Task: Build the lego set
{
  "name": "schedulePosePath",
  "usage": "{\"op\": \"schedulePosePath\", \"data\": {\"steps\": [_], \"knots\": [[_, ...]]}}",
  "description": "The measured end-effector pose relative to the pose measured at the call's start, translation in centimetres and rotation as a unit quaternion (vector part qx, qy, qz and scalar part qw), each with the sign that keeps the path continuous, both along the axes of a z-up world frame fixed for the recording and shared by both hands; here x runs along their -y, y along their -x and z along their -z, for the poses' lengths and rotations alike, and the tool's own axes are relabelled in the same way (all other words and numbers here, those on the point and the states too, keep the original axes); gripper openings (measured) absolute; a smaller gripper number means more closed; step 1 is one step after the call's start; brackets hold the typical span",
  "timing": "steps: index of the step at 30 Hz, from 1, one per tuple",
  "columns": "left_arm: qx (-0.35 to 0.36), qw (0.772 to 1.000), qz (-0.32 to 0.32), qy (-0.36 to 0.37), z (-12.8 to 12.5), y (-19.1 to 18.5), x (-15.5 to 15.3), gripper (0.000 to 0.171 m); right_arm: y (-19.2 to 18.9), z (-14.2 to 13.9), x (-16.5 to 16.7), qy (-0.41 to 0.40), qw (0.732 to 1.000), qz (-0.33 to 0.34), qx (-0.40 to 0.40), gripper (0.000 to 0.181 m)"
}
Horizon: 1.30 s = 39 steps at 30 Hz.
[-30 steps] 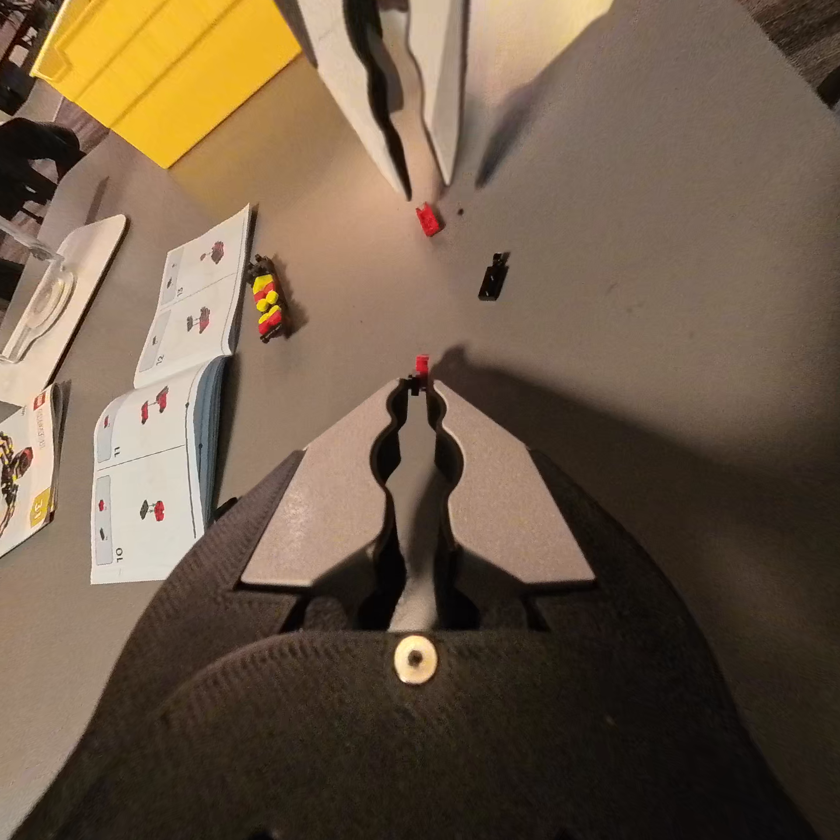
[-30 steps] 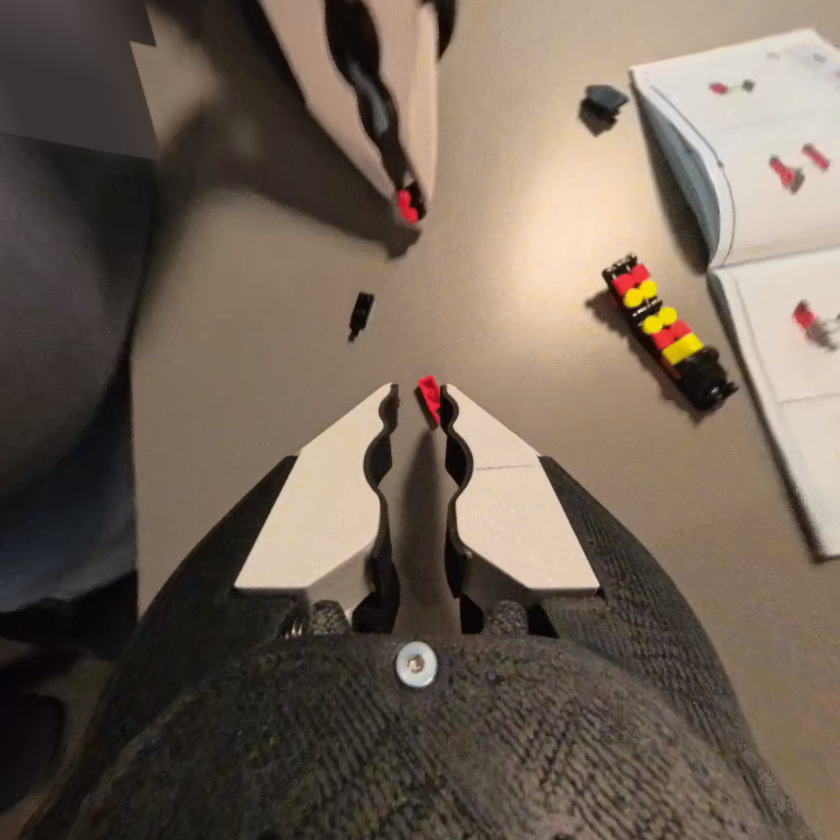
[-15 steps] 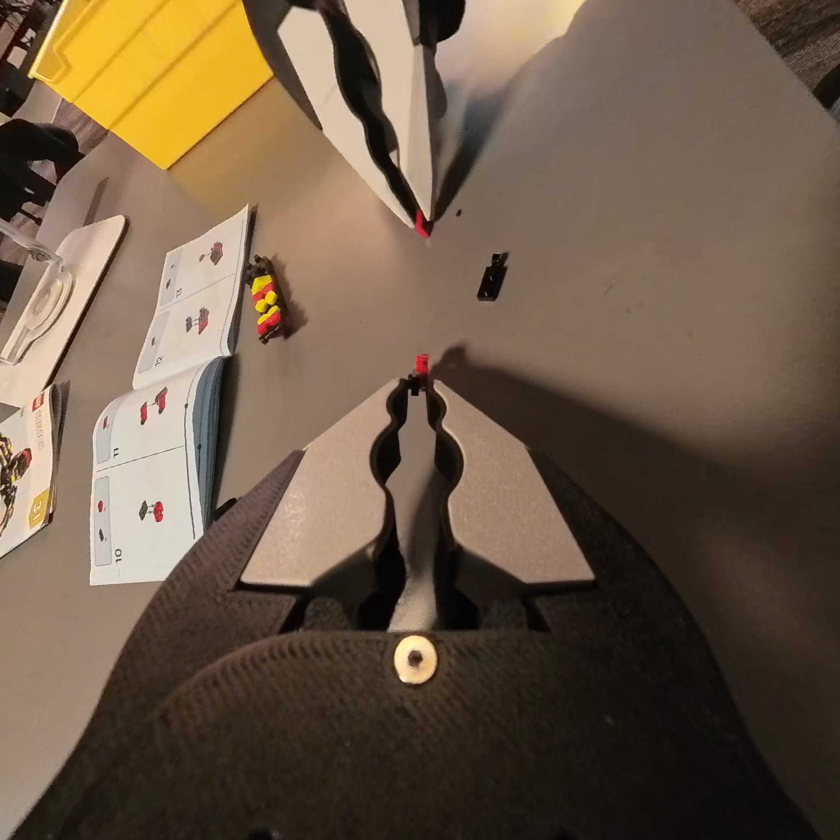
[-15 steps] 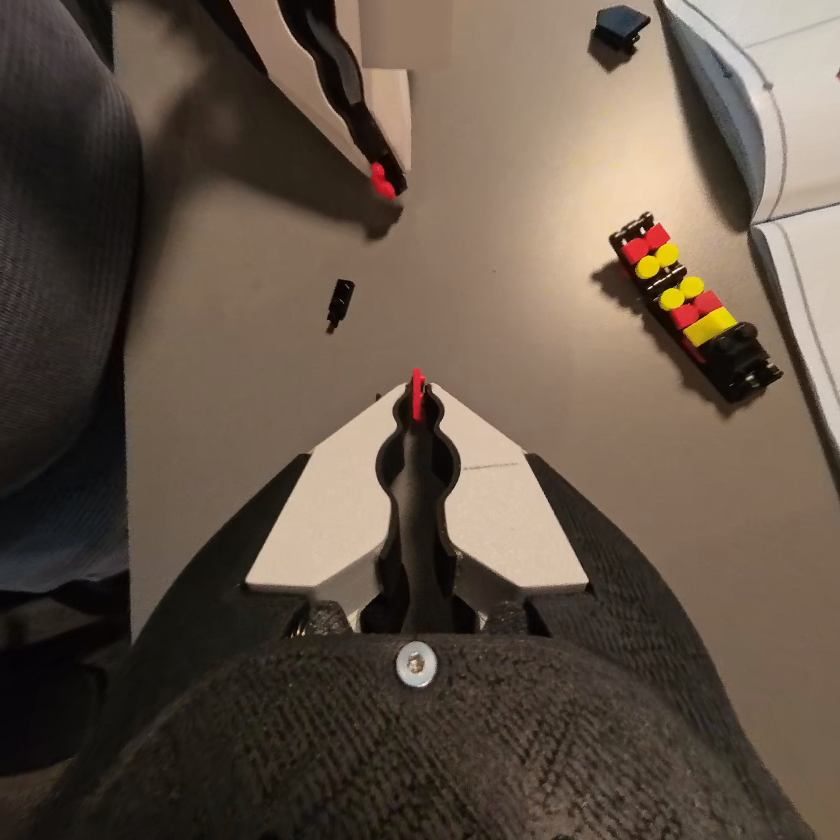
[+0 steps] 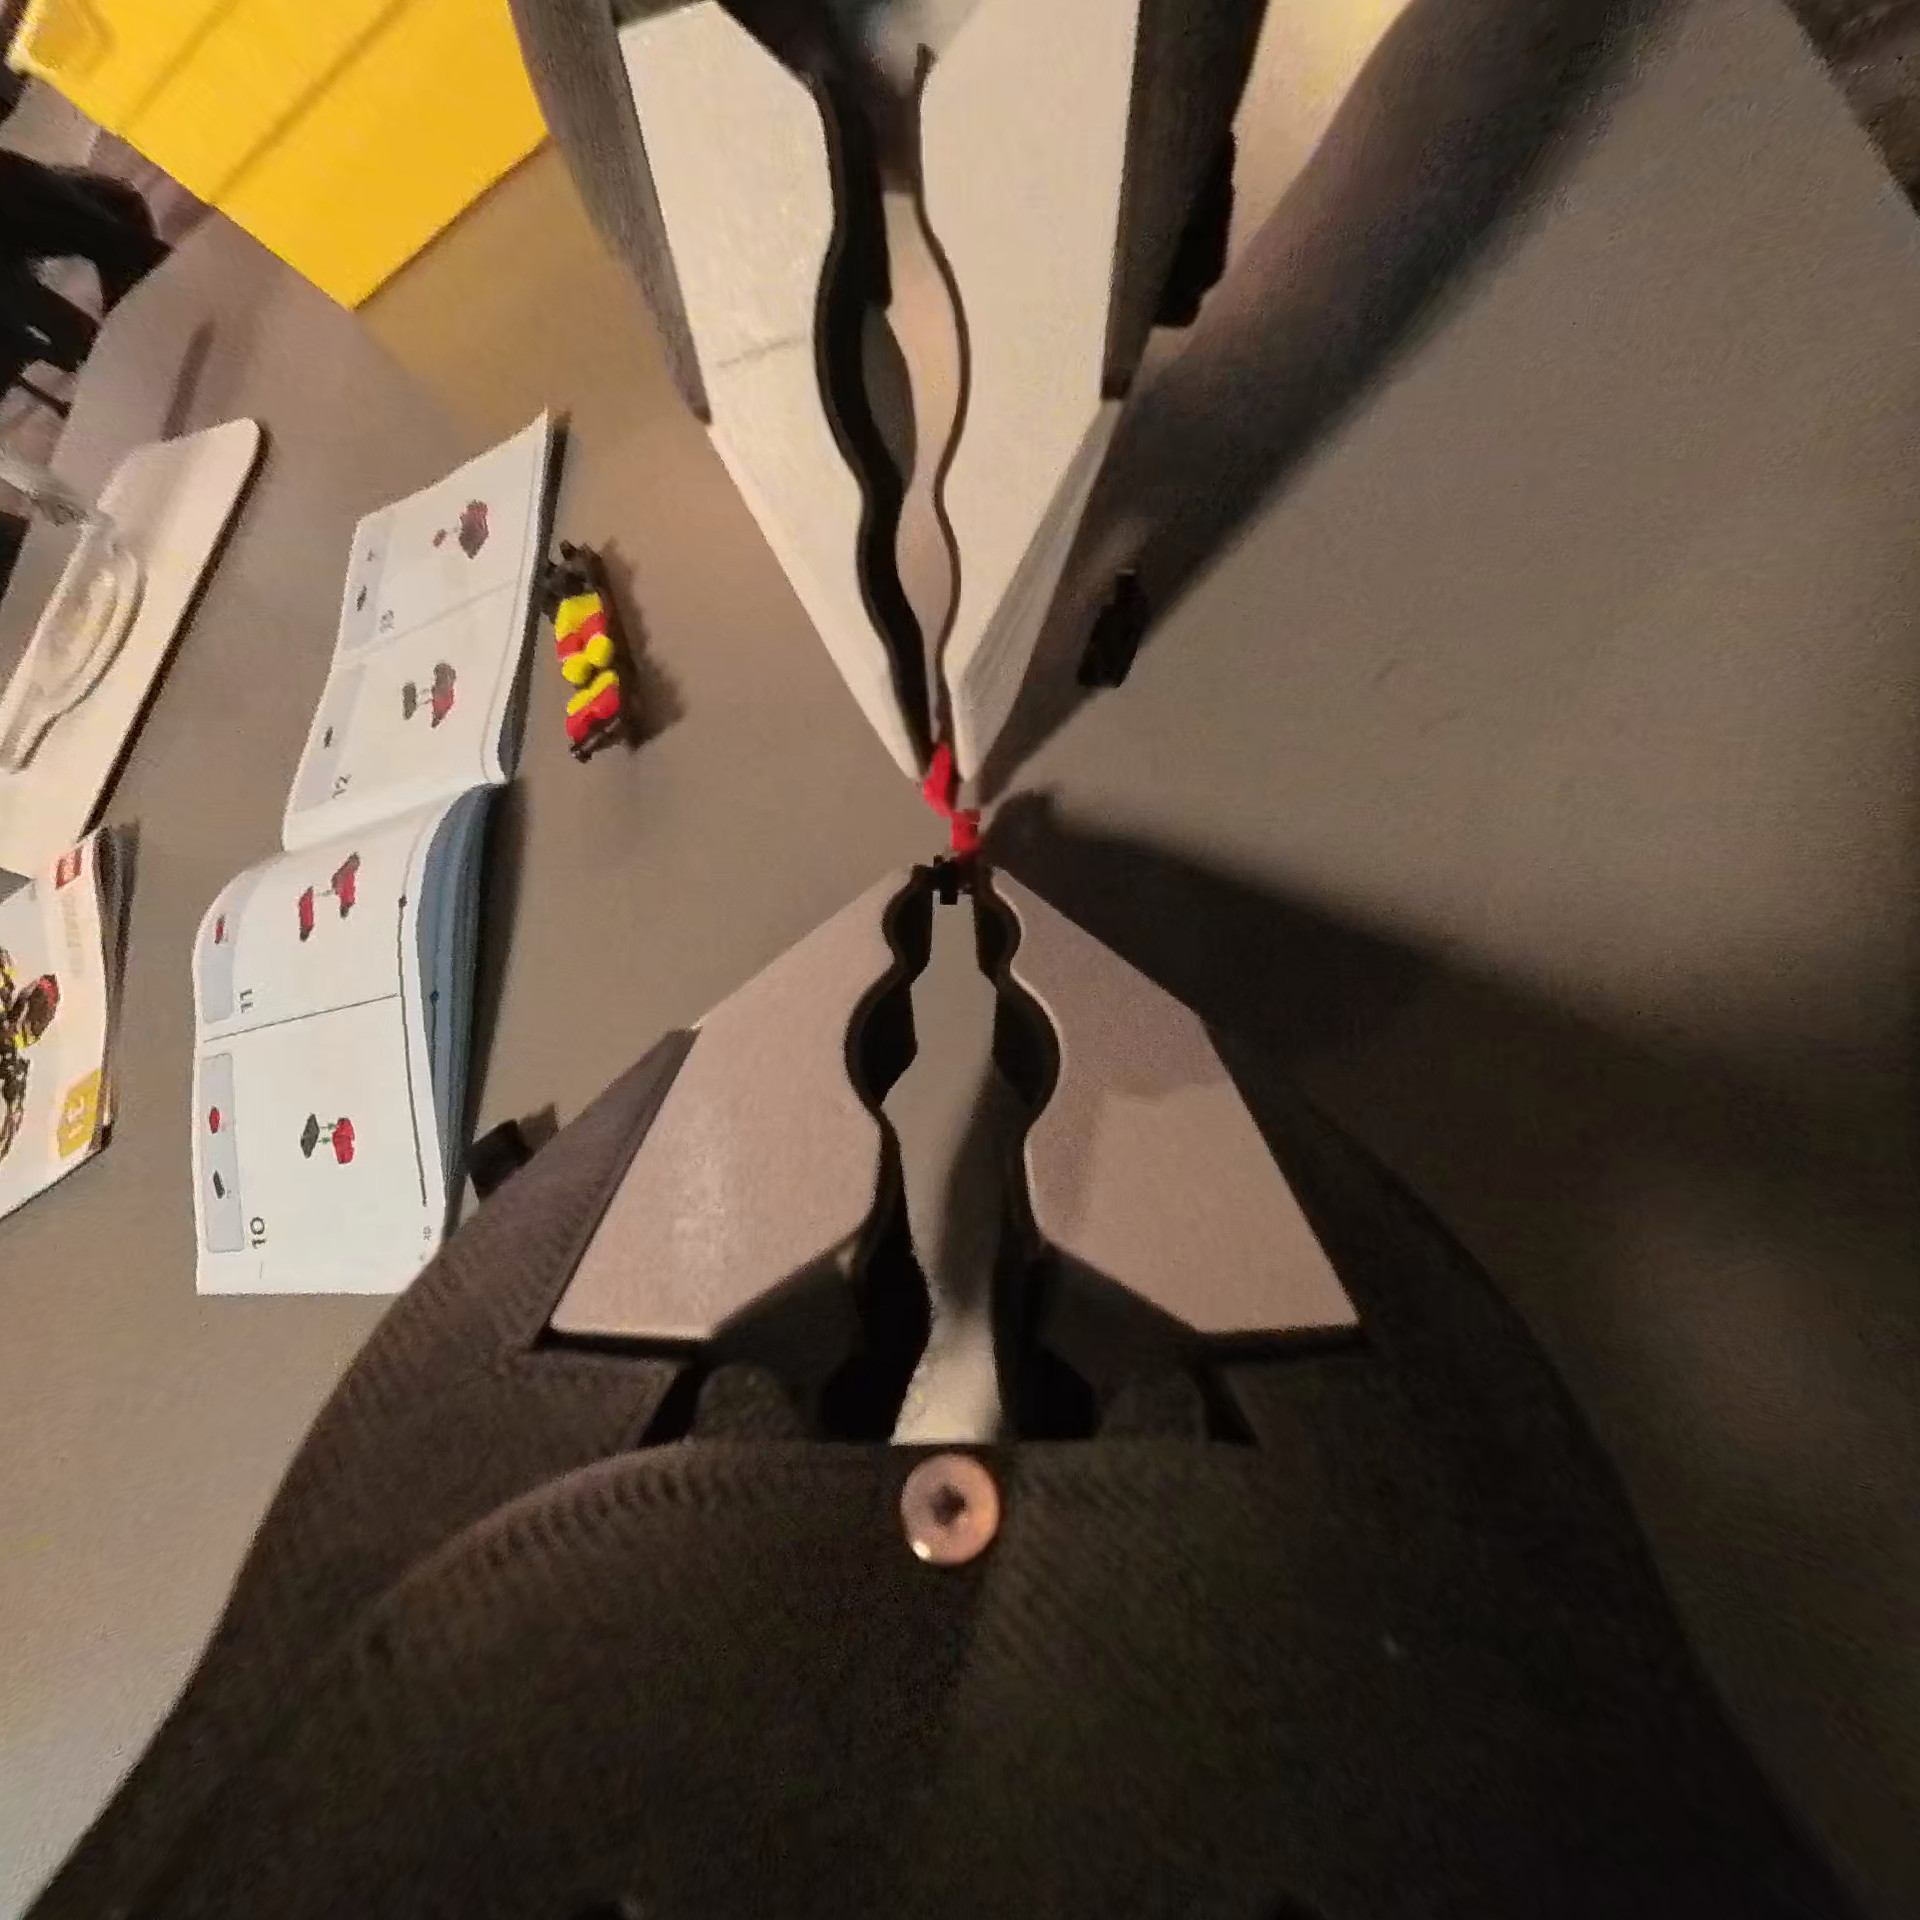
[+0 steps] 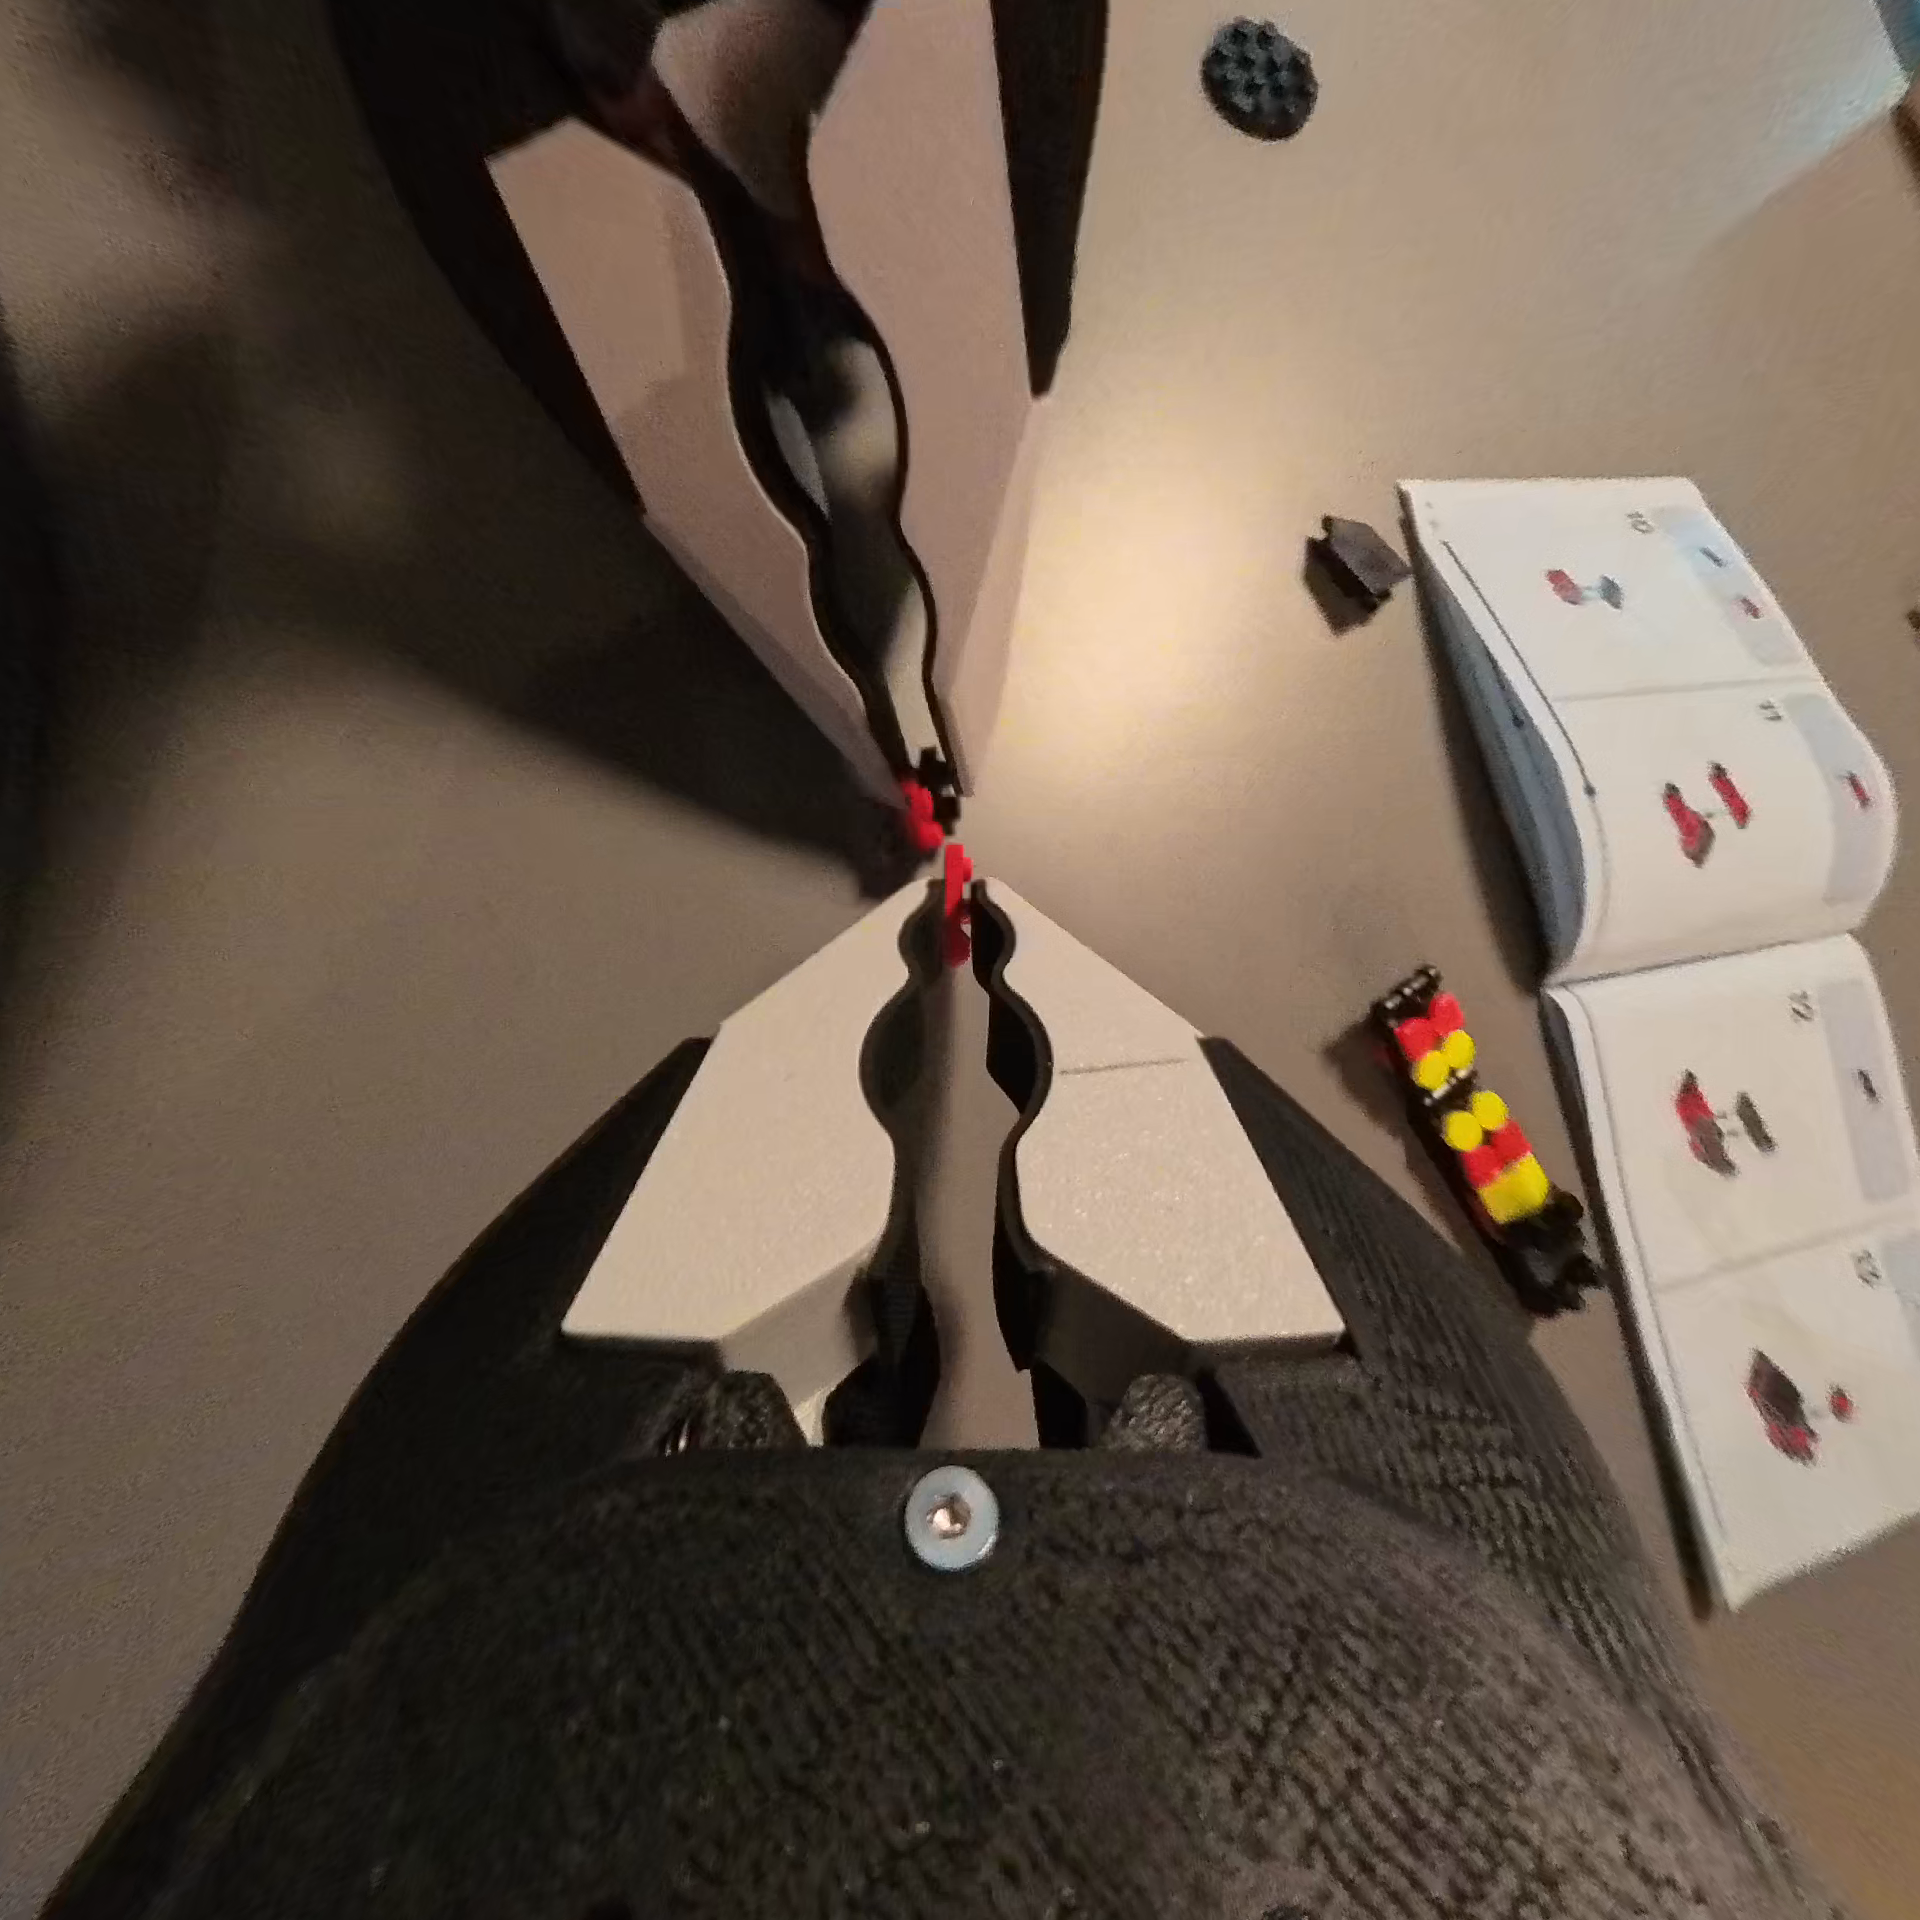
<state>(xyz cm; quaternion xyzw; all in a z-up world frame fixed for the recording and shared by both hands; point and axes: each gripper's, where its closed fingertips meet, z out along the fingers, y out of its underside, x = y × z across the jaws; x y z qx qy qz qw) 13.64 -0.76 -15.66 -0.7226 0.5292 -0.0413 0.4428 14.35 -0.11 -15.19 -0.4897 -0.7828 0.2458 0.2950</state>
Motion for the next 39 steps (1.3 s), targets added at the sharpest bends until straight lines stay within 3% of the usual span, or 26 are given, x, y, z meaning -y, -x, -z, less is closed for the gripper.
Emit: {"op": "schedulePosePath", "data": {"steps": [13, 22, 26, 39], "knots": [[-0.017, 1.000, -0.011, 0.000, 0.1, -0.1, 0.0, 0.008, 0.2, 0.3, 0.4, -0.059, 0.998, -0.015, 0.018, 0.003], [-0.029, 0.999, -0.010, -0.009, 0.1, -0.1, 0.0, 0.008, 0.3, -0.2, 1.1, -0.055, 0.998, -0.030, 0.006, 0.005], [-0.026, 1.000, -0.011, -0.009, 0.1, -0.2, 0.0, 0.007, 0.4, 0.1, 1.4, -0.045, 0.998, -0.035, 0.004, 0.015], [-0.006, 1.000, -0.010, 0.009, 0.1, -0.2, 0.1, 0.008, 0.7, 0.6, 0.9, 0.001, 1.000, -0.016, -0.018, 0.011]]}}
